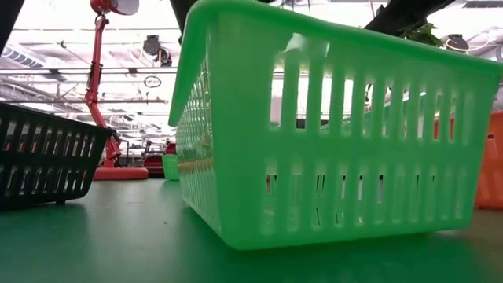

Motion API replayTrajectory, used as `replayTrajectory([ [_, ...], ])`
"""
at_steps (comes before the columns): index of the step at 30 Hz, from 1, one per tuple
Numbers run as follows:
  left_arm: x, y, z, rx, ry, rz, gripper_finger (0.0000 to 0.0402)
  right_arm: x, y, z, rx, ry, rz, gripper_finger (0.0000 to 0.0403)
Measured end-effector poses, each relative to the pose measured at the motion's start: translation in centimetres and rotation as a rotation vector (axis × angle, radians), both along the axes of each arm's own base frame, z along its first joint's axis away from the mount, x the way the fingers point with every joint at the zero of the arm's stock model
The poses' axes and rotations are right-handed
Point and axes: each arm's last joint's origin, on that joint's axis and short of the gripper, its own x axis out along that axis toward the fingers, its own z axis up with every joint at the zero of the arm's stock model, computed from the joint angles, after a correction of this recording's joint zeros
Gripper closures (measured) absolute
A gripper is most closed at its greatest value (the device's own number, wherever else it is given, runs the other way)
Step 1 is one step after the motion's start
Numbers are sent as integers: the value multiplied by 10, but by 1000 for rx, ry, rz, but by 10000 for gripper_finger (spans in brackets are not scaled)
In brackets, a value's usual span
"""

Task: Stack baskets by color
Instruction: Stack the center green basket on top of the top green basket

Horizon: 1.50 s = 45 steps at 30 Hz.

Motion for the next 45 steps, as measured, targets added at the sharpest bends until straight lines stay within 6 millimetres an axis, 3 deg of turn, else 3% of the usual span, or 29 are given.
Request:
replayTrajectory([
  [13,-44,-15,75,239,-30,-375,389,0,0,0,1,4,-1,259],
  [25,-89,-1,130,381,-64,-578,389,0,0,0,1,1,-2,259],
  [37,-126,35,153,433,27,-584,395,0,0,0,-1,1,-2,259],
  [45,-134,66,157,476,93,-564,394,0,0,0,-3,2,-3,259],
])
